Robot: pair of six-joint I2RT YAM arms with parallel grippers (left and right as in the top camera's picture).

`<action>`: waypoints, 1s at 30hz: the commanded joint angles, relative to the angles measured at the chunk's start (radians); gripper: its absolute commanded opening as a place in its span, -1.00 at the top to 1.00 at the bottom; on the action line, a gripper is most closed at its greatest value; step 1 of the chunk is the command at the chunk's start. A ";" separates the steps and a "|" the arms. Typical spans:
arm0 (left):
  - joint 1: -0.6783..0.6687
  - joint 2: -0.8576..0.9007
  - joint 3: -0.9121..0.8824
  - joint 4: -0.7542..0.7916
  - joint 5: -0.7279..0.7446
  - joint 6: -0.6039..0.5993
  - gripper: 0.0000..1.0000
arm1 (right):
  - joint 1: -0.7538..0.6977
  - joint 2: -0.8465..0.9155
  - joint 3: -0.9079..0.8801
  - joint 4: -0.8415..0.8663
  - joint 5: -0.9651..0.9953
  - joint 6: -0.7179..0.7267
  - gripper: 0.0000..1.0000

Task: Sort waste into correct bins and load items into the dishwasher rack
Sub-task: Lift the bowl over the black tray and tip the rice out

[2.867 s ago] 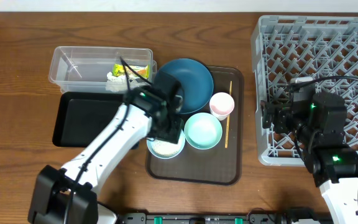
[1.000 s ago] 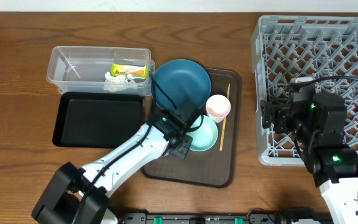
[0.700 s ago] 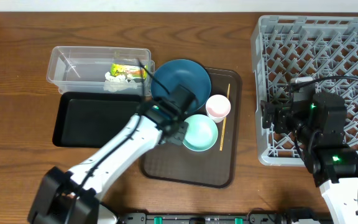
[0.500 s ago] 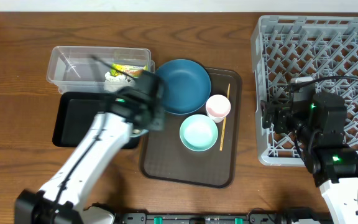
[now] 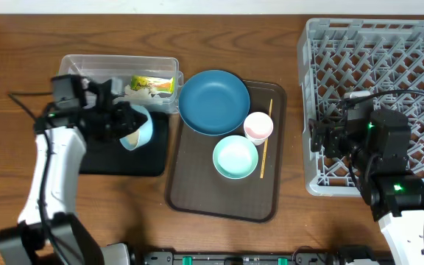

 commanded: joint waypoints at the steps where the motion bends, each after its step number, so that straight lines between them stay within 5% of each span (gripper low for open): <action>1: 0.090 0.071 -0.023 0.000 0.319 0.071 0.88 | 0.013 0.005 0.020 0.002 0.006 0.011 -0.98; 11: 0.261 0.259 -0.024 -0.008 0.774 0.070 0.89 | 0.013 0.005 0.020 0.002 0.006 0.011 -0.99; 30: 0.348 0.301 -0.024 -0.037 0.775 -0.040 0.88 | 0.013 0.005 0.020 0.002 0.006 0.011 -0.98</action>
